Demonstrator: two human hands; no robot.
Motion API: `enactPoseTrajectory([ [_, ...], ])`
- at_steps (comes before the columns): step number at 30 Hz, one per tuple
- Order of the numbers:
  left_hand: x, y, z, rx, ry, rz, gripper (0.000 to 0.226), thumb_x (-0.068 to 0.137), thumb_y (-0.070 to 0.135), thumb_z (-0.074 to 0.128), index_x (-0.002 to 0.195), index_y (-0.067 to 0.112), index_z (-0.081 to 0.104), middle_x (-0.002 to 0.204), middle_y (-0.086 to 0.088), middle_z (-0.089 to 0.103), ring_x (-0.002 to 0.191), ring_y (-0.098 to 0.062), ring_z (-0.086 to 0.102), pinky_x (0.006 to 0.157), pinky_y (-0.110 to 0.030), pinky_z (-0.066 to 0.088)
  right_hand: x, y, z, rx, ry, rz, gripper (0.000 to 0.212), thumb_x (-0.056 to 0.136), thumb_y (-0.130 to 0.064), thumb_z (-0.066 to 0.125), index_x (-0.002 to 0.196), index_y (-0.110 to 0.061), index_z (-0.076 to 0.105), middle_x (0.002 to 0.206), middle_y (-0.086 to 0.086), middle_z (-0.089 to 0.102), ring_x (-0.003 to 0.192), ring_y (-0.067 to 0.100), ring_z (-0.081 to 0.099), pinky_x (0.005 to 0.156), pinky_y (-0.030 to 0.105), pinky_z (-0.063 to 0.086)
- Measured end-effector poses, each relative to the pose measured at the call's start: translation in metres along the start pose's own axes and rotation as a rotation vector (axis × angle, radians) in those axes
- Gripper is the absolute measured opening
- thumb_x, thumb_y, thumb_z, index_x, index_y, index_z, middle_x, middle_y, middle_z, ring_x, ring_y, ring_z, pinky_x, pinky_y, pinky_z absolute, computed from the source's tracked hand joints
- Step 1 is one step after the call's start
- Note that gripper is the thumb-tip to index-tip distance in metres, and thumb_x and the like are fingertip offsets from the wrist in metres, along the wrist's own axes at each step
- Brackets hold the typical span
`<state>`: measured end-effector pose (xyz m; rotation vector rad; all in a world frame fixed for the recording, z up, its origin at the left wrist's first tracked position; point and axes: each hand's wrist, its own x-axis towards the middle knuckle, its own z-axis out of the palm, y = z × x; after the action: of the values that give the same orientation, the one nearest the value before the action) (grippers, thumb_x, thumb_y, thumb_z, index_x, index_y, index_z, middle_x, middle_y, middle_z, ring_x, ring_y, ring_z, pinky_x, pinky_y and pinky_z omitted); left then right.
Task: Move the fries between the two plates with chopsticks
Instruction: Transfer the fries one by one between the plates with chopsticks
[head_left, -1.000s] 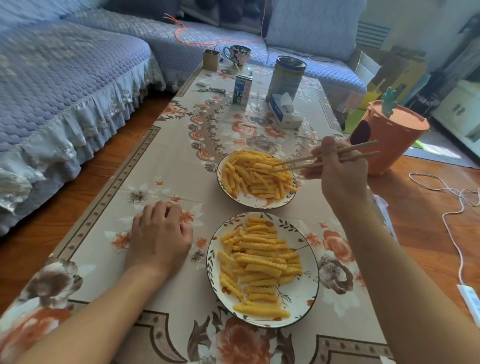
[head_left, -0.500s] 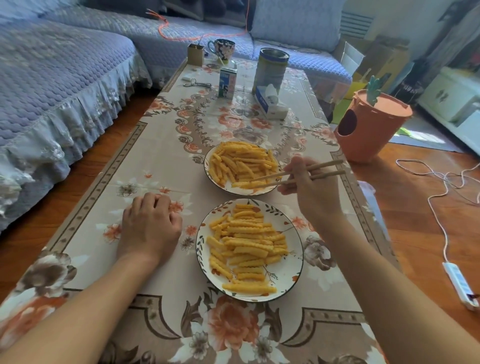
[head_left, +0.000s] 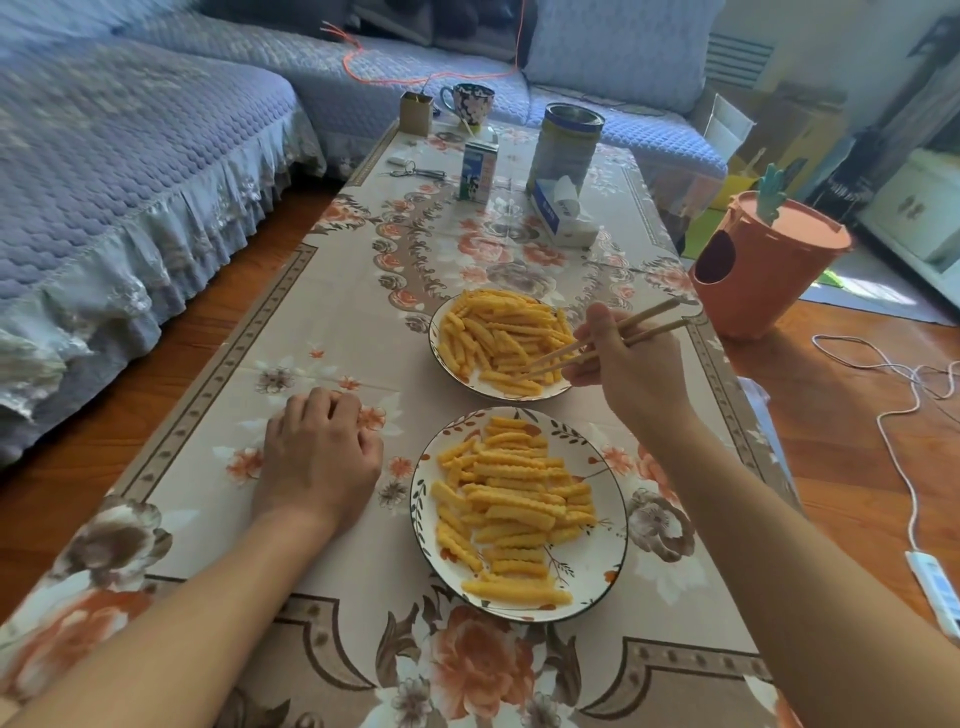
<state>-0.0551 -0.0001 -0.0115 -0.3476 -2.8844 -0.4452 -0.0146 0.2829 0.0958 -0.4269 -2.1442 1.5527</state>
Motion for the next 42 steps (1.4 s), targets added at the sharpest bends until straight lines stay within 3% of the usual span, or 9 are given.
enactPoseTrajectory([
  [5, 0.000, -0.001, 0.001, -0.001, -0.006, 0.000, 0.037, 0.085, 0.037, 0.037, 0.106, 0.016, 0.060, 0.106, -0.008, 0.058, 0.099, -0.028, 0.049, 0.086, -0.046, 0.045, 0.003, -0.003, 0.005, -0.010, 0.025, -0.005, 0.039, 0.104, -0.035, 0.056, 0.083, -0.005, 0.069, 0.065, 0.017, 0.070, 0.056, 0.033, 0.071, 0.061, 0.049, 0.064],
  [9, 0.001, -0.001, 0.001, -0.003, -0.005, -0.010, 0.035, 0.085, 0.036, 0.041, 0.104, 0.015, 0.062, 0.106, -0.010, 0.059, 0.099, -0.030, 0.049, 0.086, -0.047, 0.044, -0.011, -0.031, -0.010, 0.053, 0.069, -0.017, 0.043, 0.106, -0.034, 0.051, 0.086, 0.001, 0.067, 0.059, 0.013, 0.068, 0.049, 0.025, 0.069, 0.053, 0.037, 0.061],
  [14, 0.001, -0.002, 0.003, 0.011, 0.006, -0.003, 0.025, 0.089, 0.028, 0.054, 0.107, 0.013, 0.062, 0.108, -0.011, 0.058, 0.101, -0.031, 0.049, 0.088, -0.048, 0.043, -0.075, -0.059, -0.047, 0.056, -0.002, -0.008, 0.048, 0.102, -0.040, 0.048, 0.079, -0.002, 0.066, 0.055, 0.014, 0.066, 0.049, 0.031, 0.068, 0.050, 0.039, 0.061],
  [20, 0.000, -0.002, 0.004, 0.011, 0.006, -0.002, 0.025, 0.090, 0.029, 0.051, 0.107, 0.013, 0.061, 0.108, -0.013, 0.058, 0.102, -0.033, 0.049, 0.087, -0.048, 0.043, -0.144, -0.040, -0.048, -0.024, -0.044, -0.100, 0.033, 0.092, -0.033, 0.054, 0.076, -0.007, 0.067, 0.057, 0.013, 0.066, 0.044, 0.019, 0.066, 0.044, 0.021, 0.051],
  [25, 0.000, -0.001, 0.003, 0.009, 0.006, -0.004, 0.023, 0.090, 0.027, 0.054, 0.106, 0.013, 0.061, 0.109, -0.014, 0.058, 0.103, -0.034, 0.048, 0.088, -0.048, 0.043, -0.150, -0.027, -0.048, -0.081, -0.043, -0.149, 0.031, 0.089, -0.036, 0.062, 0.076, -0.009, 0.069, 0.061, 0.003, 0.066, 0.045, 0.013, 0.066, 0.047, 0.021, 0.052],
  [33, 0.000, -0.001, 0.003, 0.006, 0.005, -0.003, 0.024, 0.091, 0.028, 0.054, 0.109, 0.013, 0.061, 0.110, -0.013, 0.058, 0.103, -0.033, 0.048, 0.088, -0.048, 0.043, -0.148, -0.029, -0.051, -0.102, -0.081, -0.146, 0.028, 0.089, -0.030, 0.060, 0.076, -0.007, 0.069, 0.060, 0.004, 0.066, 0.045, 0.009, 0.064, 0.047, 0.013, 0.047],
  [35, 0.000, -0.002, 0.004, 0.003, 0.006, 0.002, 0.026, 0.090, 0.030, 0.051, 0.108, 0.014, 0.060, 0.110, -0.012, 0.057, 0.103, -0.033, 0.049, 0.088, -0.048, 0.043, -0.146, -0.031, -0.056, -0.096, -0.101, -0.145, 0.026, 0.090, -0.030, 0.062, 0.077, -0.008, 0.070, 0.058, 0.004, 0.067, 0.046, 0.012, 0.065, 0.047, 0.019, 0.051],
  [38, 0.000, -0.003, 0.005, 0.004, 0.009, 0.009, 0.027, 0.090, 0.031, 0.048, 0.108, 0.014, 0.060, 0.109, -0.012, 0.057, 0.102, -0.032, 0.048, 0.088, -0.048, 0.043, -0.136, -0.039, -0.068, -0.065, -0.116, -0.153, 0.028, 0.095, -0.034, 0.064, 0.076, -0.014, 0.071, 0.055, 0.007, 0.066, 0.046, 0.024, 0.066, 0.045, 0.037, 0.055],
  [42, 0.000, -0.003, 0.004, 0.010, 0.005, 0.010, 0.035, 0.088, 0.035, 0.040, 0.108, 0.014, 0.060, 0.108, -0.011, 0.057, 0.101, -0.031, 0.048, 0.087, -0.047, 0.043, -0.101, -0.047, -0.069, -0.022, -0.006, -0.149, 0.028, 0.097, -0.028, 0.059, 0.083, -0.006, 0.069, 0.058, 0.011, 0.066, 0.047, 0.032, 0.066, 0.047, 0.057, 0.054],
])
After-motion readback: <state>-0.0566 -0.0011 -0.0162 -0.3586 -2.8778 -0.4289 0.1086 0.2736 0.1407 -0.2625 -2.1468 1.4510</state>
